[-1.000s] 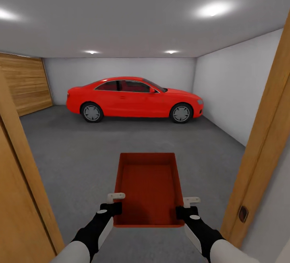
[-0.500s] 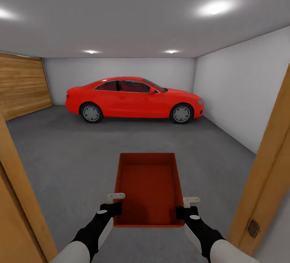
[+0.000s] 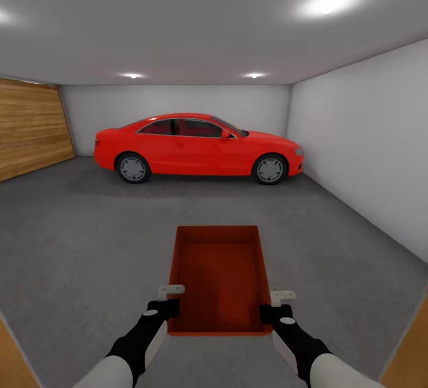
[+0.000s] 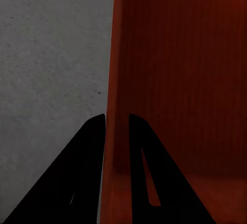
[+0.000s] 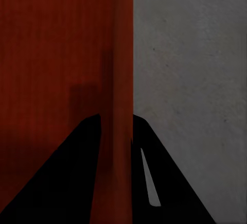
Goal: Move the two storage containers from the living room to the garage. In the garage, place one container on the floor and stack the other container on top of it (either order is fine).
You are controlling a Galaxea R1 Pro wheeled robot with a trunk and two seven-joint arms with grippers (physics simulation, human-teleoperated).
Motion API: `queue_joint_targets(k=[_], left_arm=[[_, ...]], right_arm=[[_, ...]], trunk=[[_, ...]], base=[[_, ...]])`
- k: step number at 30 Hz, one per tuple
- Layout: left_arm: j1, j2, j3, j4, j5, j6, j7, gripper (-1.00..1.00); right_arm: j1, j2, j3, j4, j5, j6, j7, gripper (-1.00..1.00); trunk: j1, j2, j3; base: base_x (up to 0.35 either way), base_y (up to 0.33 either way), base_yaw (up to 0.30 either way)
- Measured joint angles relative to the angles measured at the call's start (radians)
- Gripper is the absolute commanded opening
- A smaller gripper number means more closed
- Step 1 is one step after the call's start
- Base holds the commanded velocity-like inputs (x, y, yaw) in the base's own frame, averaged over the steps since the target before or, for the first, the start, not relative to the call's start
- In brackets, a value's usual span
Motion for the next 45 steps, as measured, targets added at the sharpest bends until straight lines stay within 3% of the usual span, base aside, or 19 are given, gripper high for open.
queue_joint_targets(k=[45], left_arm=[[0.000,-0.002,0.004,0.004,-0.003,0.000,0.000,-1.00]], right_arm=[[0.000,-0.001,0.006,0.002,-0.007,0.000,-0.001,-1.00]], trunk=[[0.000,0.000,0.000]], base=[[0.321,0.019,0.000]])
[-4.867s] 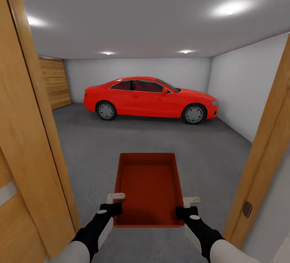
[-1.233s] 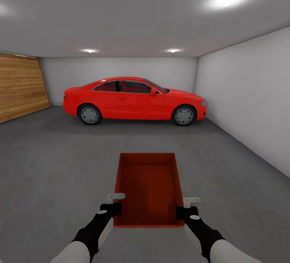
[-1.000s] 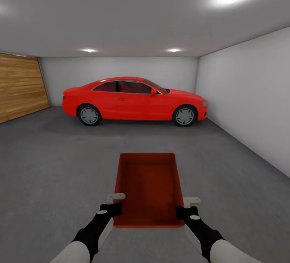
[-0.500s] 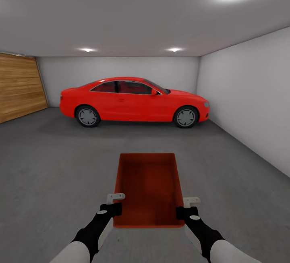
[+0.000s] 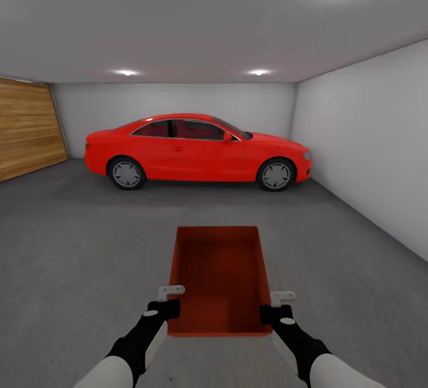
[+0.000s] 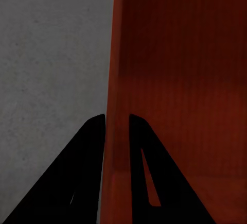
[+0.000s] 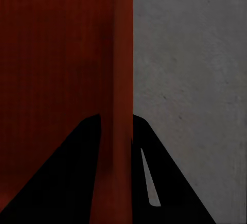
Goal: Move the two storage containers from the living room to the garage. In the garage, place one container on the floor and stack the other container on top of it (either order is fine).
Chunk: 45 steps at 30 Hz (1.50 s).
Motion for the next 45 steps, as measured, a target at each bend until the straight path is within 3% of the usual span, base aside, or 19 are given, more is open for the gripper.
queue_joint_targets(k=[45], left_arm=[[0.000,0.000,0.001,0.000,-0.001,0.000,0.000,-1.00]], right_arm=[[0.000,0.000,0.001,0.001,-0.001,-0.001,0.000,-1.00]], trunk=[[0.000,0.000,0.000]], base=[[0.321,0.000,0.000]])
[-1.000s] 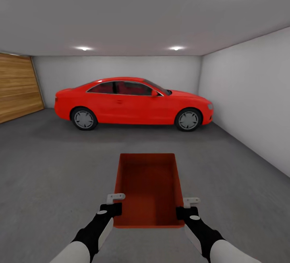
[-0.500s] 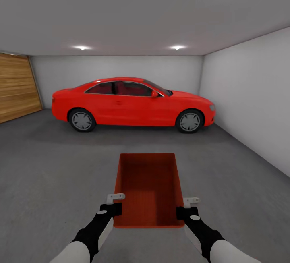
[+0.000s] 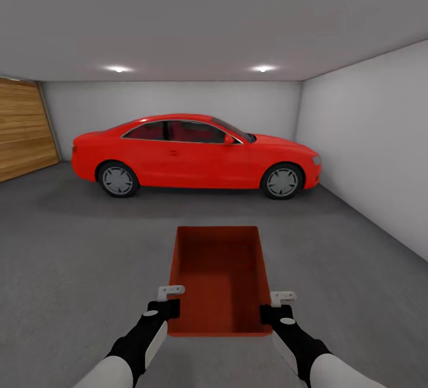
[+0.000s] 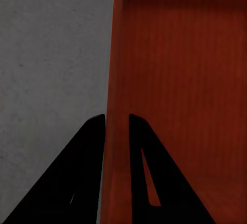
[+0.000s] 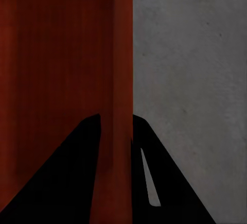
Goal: Move the two storage containers from the living room to the garage. In the garage, place one container on the floor and stack the other container on top of it (either order is fine).
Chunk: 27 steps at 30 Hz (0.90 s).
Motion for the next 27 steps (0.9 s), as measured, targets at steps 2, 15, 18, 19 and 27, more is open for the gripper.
queue_joint_targets(k=[2,15,18,19,27], left_arm=[[0.000,0.000,0.000,0.000,0.000,0.000,0.000,-1.00],[0.000,0.000,0.000,0.000,0.001,0.000,0.000,-1.00],[0.000,0.000,0.000,0.000,0.001,0.000,0.000,-1.00],[0.000,0.000,0.000,0.000,0.000,0.000,0.000,-1.00],[0.000,0.000,0.000,0.000,0.000,0.000,0.000,-1.00]], right_arm=[[0.000,0.000,0.000,0.000,0.000,0.000,0.000,-1.00],[0.000,0.000,0.000,0.000,0.001,0.001,0.000,-1.00],[0.000,0.000,0.000,0.000,0.001,0.001,0.000,-1.00],[0.000,0.000,0.000,0.000,0.000,0.000,0.000,-1.00],[0.000,0.000,0.000,0.000,0.000,0.000,0.000,-1.00]], trunk=[[0.000,0.000,0.000],[0.000,0.000,0.000],[0.000,0.000,0.000],[0.000,0.000,0.000],[0.000,0.000,0.000]], base=[[0.321,0.000,0.000],[0.321,0.000,0.000],[0.321,0.000,0.000],[0.321,0.000,0.000],[0.321,0.000,0.000]])
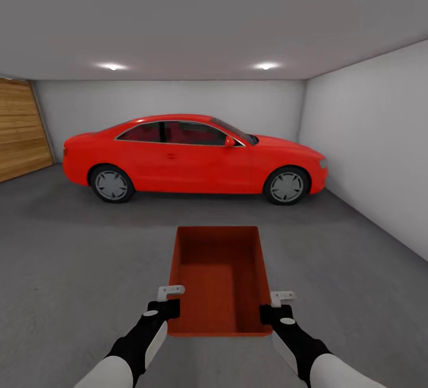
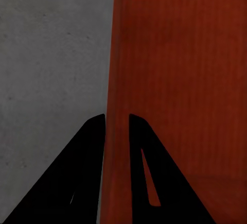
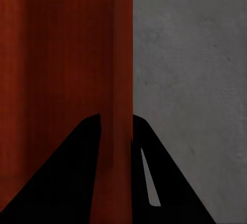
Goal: Move the two storage containers from the living room to the garage. In the garage, place one container on the floor and stack the other container on top of it (either order is fine).
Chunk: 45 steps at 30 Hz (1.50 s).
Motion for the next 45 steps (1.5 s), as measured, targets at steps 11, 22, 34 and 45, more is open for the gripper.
queue_joint_targets(k=[11,22,34,45], left_arm=[[0.000,-0.001,0.000,0.000,0.000,0.000,0.001,-1.00],[0.000,0.000,0.000,0.001,0.002,0.000,0.000,-1.00],[0.000,0.000,0.000,0.002,0.001,0.000,0.000,-1.00],[0.000,0.000,0.001,0.002,0.001,0.000,-0.001,-1.00]], right_arm=[[0.000,0.000,-0.001,0.000,0.001,0.000,0.001,-1.00],[0.000,0.000,-0.001,-0.001,0.002,0.003,-0.001,-1.00],[0.000,0.000,0.001,-0.001,0.001,0.003,-0.001,-1.00],[0.000,0.000,0.000,-0.001,0.001,0.003,-0.001,-1.00]], trunk=[[0.000,0.000,0.000],[0.000,0.000,0.000],[0.000,0.000,0.000],[0.000,0.000,0.000]], base=[[0.321,0.000,-0.003],[0.321,0.000,-0.225],[0.321,0.000,-0.245],[0.322,0.000,-0.246]])
